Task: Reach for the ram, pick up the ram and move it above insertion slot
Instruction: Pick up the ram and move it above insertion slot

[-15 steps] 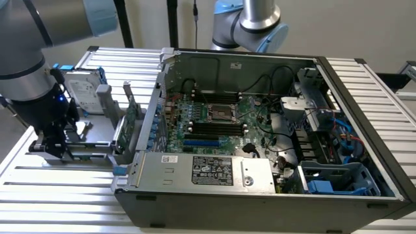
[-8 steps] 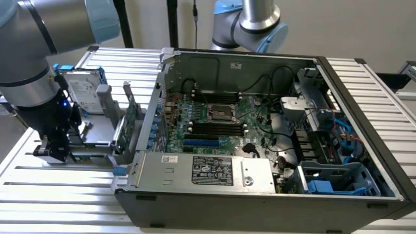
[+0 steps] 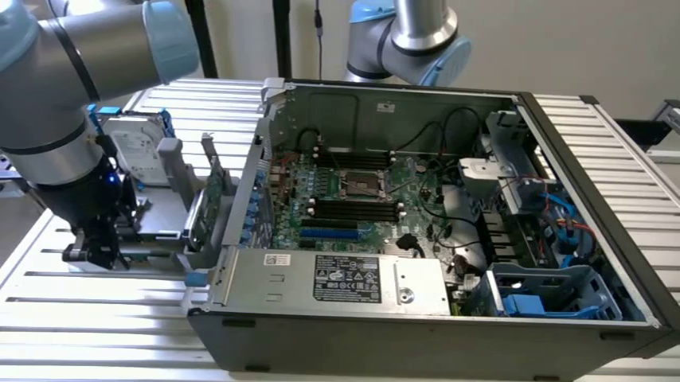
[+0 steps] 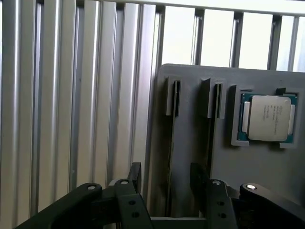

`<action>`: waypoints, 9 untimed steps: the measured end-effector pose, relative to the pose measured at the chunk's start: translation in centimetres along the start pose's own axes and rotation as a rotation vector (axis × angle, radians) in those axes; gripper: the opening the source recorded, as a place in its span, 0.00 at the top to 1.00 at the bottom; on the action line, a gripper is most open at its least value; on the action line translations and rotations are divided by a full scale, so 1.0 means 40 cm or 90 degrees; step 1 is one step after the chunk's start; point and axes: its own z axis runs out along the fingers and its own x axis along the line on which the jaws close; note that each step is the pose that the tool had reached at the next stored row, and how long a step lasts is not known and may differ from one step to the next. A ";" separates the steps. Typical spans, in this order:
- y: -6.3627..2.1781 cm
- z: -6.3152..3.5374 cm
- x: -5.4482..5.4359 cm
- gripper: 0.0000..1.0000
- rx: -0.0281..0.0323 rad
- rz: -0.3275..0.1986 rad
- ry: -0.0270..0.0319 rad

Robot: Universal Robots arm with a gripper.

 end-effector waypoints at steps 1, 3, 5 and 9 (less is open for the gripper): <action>0.000 0.003 0.000 0.46 0.0000 0.000 -0.0009; 0.000 0.006 0.000 0.46 0.0001 0.000 -0.0035; 0.000 0.009 0.000 0.46 0.0003 0.000 -0.0063; -0.001 0.012 -0.001 0.46 0.0004 0.000 -0.0080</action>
